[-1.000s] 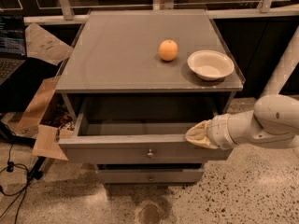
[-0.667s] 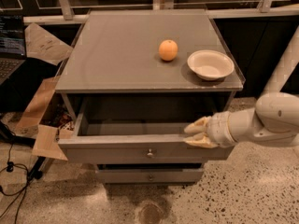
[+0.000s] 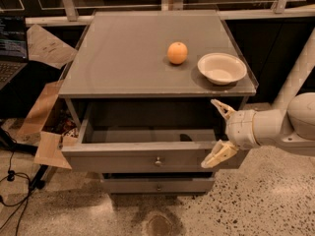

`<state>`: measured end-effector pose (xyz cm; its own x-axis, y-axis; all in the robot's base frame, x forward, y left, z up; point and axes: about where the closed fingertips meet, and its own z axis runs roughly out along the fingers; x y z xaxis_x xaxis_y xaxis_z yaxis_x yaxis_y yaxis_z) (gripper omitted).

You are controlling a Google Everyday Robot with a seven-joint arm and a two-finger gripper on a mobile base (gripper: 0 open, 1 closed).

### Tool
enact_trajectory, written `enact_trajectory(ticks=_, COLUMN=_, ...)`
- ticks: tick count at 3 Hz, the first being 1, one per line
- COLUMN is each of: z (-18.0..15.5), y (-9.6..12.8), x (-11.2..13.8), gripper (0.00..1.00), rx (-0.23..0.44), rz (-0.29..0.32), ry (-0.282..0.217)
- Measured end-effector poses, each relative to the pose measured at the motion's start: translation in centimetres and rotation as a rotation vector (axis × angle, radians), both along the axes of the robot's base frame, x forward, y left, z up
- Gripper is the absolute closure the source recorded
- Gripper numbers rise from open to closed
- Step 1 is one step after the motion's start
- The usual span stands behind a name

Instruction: Open top drawer

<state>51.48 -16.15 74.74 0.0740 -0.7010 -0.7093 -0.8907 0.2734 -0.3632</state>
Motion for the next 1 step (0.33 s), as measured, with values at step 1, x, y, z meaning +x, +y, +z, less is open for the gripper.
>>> enact_trajectory(ticks=1, z=0.0, y=0.0, x=0.0, gripper=0.0, rx=0.0, rz=0.0, ry=0.0)
